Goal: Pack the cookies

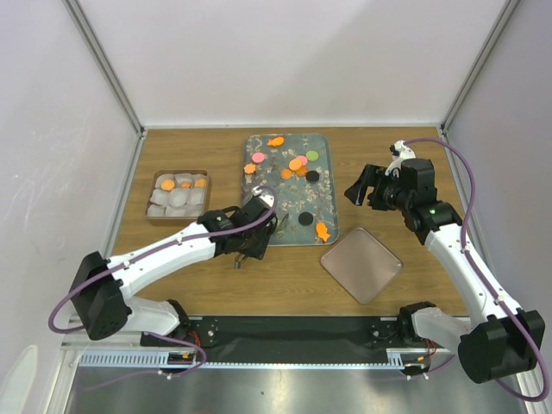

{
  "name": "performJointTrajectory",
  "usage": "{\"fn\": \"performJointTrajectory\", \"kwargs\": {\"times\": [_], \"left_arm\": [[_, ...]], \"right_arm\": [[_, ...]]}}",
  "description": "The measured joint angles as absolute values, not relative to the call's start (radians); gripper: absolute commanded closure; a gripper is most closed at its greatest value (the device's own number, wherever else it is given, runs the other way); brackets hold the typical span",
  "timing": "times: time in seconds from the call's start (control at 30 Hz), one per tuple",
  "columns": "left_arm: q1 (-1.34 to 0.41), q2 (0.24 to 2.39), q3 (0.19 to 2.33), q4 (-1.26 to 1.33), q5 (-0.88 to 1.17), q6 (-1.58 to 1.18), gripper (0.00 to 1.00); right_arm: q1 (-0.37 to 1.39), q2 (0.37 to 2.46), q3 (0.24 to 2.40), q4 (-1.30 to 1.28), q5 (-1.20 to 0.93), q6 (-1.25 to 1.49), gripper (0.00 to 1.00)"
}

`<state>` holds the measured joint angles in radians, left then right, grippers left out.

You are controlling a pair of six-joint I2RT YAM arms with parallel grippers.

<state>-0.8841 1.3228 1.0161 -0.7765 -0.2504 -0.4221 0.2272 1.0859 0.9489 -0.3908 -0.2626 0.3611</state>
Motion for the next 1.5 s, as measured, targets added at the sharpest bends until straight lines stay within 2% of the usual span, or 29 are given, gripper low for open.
{"fn": "performJointTrajectory", "kwargs": {"times": [1.1,1.3,1.5], "left_arm": [[-0.948,1.386,0.994,-0.754,-0.312,-0.447,0.48],[-0.957,1.4,0.994,-0.762,-0.329,-0.453,0.51],[-0.962,1.416,0.994,-0.775,-0.351,-0.456,0.59]], "right_arm": [[0.234,1.086,0.949,-0.391,-0.252,0.361,0.17],[0.236,1.086,0.949,-0.392,-0.252,0.36,0.17],[0.236,1.086,0.949,-0.391,-0.252,0.36,0.17]]}}
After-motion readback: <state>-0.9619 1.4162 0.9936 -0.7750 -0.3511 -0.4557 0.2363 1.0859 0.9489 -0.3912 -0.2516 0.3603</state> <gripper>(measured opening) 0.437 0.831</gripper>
